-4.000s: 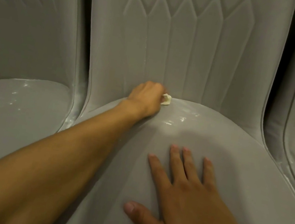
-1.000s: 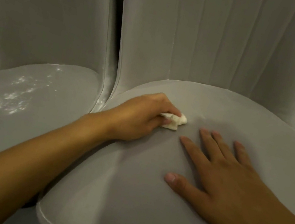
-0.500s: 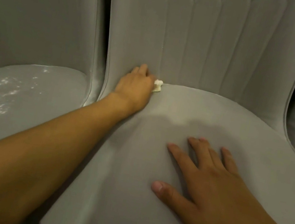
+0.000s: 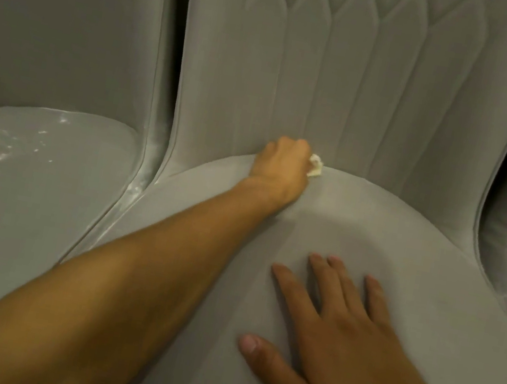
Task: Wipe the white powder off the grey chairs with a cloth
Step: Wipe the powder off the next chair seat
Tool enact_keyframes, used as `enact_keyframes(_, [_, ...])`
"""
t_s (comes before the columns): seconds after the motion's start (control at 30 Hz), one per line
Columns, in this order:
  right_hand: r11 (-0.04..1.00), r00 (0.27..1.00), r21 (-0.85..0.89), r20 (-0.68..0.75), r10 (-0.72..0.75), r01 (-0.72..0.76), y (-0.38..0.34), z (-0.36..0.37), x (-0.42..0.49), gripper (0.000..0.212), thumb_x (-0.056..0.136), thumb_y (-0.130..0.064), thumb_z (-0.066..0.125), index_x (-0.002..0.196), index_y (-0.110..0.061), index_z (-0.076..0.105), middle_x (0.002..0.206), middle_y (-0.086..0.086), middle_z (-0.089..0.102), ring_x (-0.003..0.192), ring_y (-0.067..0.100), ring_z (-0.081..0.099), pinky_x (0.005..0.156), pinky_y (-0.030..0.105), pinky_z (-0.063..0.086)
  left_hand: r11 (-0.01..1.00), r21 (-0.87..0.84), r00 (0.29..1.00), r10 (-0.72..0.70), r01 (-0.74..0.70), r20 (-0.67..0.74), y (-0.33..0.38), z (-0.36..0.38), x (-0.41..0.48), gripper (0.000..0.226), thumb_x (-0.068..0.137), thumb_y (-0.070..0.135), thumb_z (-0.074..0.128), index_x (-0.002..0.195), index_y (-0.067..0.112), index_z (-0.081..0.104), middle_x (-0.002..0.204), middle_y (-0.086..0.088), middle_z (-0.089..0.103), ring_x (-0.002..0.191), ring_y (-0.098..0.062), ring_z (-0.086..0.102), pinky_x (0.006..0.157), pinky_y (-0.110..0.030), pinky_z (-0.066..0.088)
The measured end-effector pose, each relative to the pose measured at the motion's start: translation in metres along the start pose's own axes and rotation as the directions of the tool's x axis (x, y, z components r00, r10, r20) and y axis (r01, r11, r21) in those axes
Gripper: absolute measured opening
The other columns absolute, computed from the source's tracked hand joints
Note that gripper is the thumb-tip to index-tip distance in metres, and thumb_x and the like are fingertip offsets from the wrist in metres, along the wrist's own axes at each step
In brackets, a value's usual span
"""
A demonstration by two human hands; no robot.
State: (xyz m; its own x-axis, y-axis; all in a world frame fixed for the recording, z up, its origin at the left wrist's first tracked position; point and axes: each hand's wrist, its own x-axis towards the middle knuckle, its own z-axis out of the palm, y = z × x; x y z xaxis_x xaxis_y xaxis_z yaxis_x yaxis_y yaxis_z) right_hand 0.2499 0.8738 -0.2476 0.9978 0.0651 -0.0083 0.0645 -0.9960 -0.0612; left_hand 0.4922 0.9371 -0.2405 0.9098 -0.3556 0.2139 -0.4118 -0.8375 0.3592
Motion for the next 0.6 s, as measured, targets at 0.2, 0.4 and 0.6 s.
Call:
enact_keyframes(0.2, [1.000, 0.999, -0.011, -0.020, -0.028, 0.028, 0.006, 0.003, -0.002, 0.075, 0.091, -0.081, 0.019, 0.142, -0.035, 0.050, 0.144, 0.013, 0.055, 0.135, 0.032, 0.050, 0.112, 0.052, 0.033, 0.957, -0.075, 0.951, 0.286, -0.279, 0.115, 0.003, 0.008, 0.005, 0.028, 0.100, 0.030, 0.059, 0.125, 0.029, 0.071, 0.120, -0.006, 0.071, 0.109, -0.031, 0.064, 0.085, -0.034, 0.048])
enact_keyframes(0.4, [0.999, 0.996, -0.028, -0.080, -0.043, 0.041, 0.009, 0.009, -0.002, 0.074, 0.092, -0.079, 0.020, 0.136, -0.032, 0.057, 0.136, 0.014, 0.061, 0.128, 0.033, 0.058, 0.102, 0.051, 0.027, 0.918, 0.366, 0.989, 0.140, -0.151, 0.055, -0.027, -0.021, -0.015, 0.023, 0.101, 0.018, 0.052, 0.113, 0.006, 0.068, 0.118, -0.018, 0.065, 0.110, -0.040, 0.062, 0.084, -0.042, 0.047])
enact_keyframes(0.6, [0.998, 0.991, -0.057, -0.125, -0.041, 0.034, 0.007, 0.012, -0.001, 0.074, 0.093, -0.077, 0.021, 0.134, -0.030, 0.060, 0.134, 0.016, 0.063, 0.125, 0.034, 0.060, 0.102, 0.057, 0.042, 0.755, 0.645, 0.993, 0.086, -0.117, 0.080, -0.062, -0.058, -0.046, 0.021, 0.100, 0.017, 0.051, 0.105, 0.001, 0.064, 0.113, -0.021, 0.063, 0.101, -0.042, 0.063, 0.072, -0.040, 0.039])
